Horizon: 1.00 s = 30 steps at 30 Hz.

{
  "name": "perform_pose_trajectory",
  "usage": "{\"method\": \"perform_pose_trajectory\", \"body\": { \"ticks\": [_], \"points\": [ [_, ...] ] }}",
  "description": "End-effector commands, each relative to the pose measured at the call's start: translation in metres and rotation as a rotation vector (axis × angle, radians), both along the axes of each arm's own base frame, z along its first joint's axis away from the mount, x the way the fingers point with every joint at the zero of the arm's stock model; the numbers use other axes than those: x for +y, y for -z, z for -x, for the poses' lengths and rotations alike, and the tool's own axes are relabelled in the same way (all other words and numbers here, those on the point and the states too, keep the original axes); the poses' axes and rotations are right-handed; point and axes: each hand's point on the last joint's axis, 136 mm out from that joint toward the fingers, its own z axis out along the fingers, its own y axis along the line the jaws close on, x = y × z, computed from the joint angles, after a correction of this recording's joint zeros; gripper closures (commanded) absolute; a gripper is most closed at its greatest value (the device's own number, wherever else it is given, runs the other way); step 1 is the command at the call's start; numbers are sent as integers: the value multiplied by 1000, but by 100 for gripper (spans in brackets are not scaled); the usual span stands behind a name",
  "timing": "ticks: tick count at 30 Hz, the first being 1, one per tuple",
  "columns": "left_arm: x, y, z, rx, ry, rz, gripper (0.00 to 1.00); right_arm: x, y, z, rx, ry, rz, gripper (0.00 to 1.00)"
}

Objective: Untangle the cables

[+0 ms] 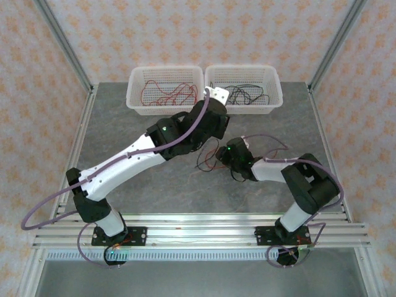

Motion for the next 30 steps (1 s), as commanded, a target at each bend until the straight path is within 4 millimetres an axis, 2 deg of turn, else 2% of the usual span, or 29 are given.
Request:
{"method": "perform_pose_trajectory", "body": {
  "ticks": [1,4,6,8,14,17,19,21,22,24,27,30],
  "points": [
    [-1,-17,-5,-49,-16,2,100,8,20,20,56,-37,-27,49],
    [1,0,-9,-20,-43,-50,98,2,17,24,47,-30,-15,49],
    [5,20,-10,14,-63,-87,84,-2,10,24,32,-27,1,49],
    [11,47,-12,62,-80,-114,76,-8,-1,24,8,-20,25,49],
    [45,148,-19,273,-132,-73,50,-30,-43,24,-67,3,87,48],
    [51,192,-15,362,-126,-28,42,-42,-64,26,-100,9,117,46],
    [48,217,-11,421,-120,-12,40,-49,-76,28,-120,10,130,46],
    [41,238,-7,477,-107,4,40,-53,-79,30,-116,3,147,46],
    [38,248,-4,508,-101,18,40,-55,-90,32,-140,4,137,46],
    [34,264,1,553,-100,48,40,-59,-95,34,-149,2,142,46],
    [32,280,9,603,-123,117,40,-62,-100,36,-157,-3,150,46],
    [33,288,17,635,-157,200,39,-64,-101,38,-159,-8,154,45]
  ]
}}
